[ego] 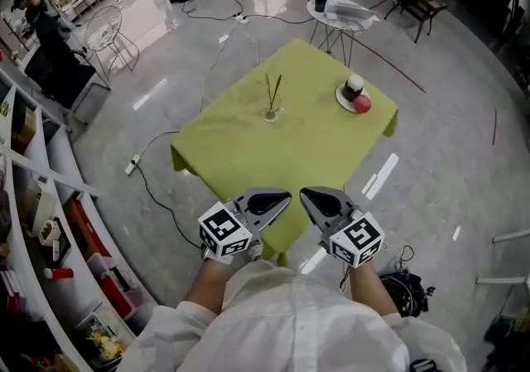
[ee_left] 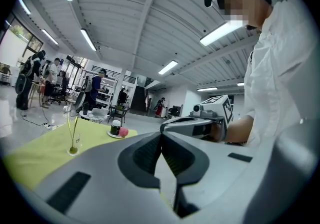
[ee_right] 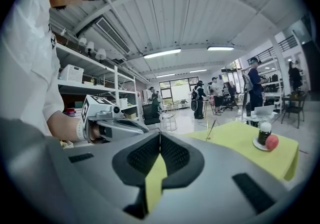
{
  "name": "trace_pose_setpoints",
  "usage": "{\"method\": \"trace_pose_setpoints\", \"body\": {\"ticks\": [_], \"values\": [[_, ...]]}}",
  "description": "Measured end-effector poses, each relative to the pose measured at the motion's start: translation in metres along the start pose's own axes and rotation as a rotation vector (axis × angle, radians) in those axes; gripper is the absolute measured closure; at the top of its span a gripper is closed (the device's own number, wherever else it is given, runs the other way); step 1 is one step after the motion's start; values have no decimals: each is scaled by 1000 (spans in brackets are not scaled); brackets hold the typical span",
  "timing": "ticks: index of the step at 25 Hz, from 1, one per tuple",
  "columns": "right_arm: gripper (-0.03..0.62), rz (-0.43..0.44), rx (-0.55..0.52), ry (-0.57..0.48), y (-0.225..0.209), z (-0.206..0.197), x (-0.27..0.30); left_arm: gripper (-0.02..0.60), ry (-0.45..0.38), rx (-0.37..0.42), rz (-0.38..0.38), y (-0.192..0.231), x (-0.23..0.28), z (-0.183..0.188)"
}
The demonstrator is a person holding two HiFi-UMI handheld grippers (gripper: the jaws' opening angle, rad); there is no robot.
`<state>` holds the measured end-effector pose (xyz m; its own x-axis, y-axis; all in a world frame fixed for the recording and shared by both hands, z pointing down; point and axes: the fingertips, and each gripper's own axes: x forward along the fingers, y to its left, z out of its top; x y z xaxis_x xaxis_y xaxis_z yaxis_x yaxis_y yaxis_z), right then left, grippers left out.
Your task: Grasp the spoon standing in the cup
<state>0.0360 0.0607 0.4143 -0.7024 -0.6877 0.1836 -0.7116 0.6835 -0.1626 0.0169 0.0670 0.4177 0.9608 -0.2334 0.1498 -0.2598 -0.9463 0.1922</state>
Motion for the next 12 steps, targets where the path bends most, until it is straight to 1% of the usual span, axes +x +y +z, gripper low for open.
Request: {"method": "trace_pose_setpoints", "body": {"ticks": [5,12], "values": [[589,-29,21,9,-9,4,34,577,-4,1,-27,38,-8,6],[589,-72,4,29,-22,11,68,577,-5,-14,-67,76,-19,1]]}}
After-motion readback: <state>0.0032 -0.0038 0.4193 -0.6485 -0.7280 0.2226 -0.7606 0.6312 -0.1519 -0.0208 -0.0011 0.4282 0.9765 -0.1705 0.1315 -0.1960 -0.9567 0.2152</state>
